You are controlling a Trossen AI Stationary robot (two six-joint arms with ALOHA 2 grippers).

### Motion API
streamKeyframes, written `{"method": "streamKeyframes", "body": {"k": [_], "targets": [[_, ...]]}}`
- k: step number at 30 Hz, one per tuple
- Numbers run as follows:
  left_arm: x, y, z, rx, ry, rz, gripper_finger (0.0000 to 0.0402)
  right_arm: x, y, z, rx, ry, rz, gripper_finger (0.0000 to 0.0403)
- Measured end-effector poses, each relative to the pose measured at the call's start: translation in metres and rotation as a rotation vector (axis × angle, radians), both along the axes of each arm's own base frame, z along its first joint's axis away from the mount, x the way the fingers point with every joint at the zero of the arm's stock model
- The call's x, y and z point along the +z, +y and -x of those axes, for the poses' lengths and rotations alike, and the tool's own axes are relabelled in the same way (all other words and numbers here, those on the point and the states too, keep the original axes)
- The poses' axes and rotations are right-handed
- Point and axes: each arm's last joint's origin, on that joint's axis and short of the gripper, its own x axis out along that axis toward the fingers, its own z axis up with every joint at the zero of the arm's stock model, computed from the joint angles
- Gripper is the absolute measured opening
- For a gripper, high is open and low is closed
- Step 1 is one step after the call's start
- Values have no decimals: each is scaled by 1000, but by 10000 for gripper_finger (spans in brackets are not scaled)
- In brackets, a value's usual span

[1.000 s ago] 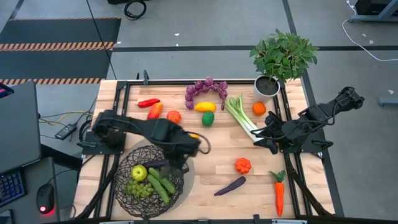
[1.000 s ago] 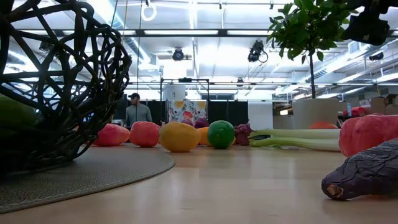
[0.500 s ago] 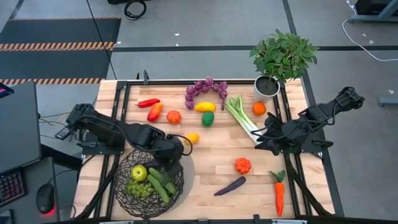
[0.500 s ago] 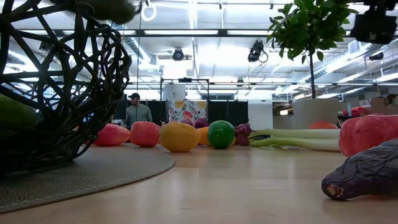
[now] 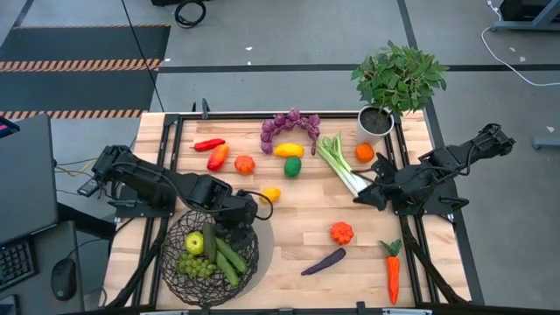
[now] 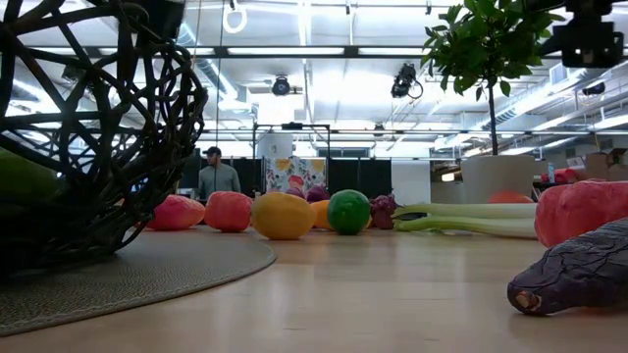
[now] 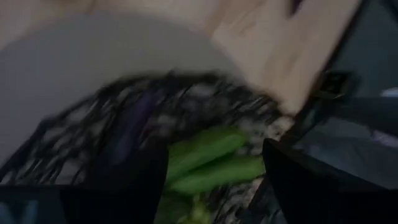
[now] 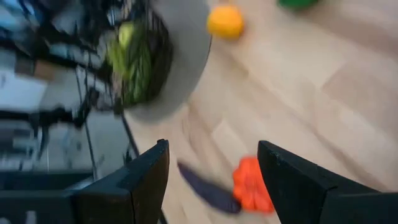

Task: Build produce basket
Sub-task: Put the violet eggplant into the black basket

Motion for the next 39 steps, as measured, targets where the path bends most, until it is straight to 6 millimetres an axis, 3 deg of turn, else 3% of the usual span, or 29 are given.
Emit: {"method": "streamKeyframes", "body": {"k": [5,13,21,31,39], "targets": [[13,4,-21,-12,-252,-18,262,-7,6,-7,79,81,-39,249],[21,15,-62,5,-587,-61,244,-10,13,-21,39,96,-131,249],[-9,2,-93,-38,-636,-52,244,-3,21,-27,105,66,-228,237],[-69,-36,-121,-129,-616,-53,252,-7,21,-33,-41,84,-240,229],[-92,-54,-135,-208,-715,-74,258,-12,27,-37,42,148,-284,229]]}}
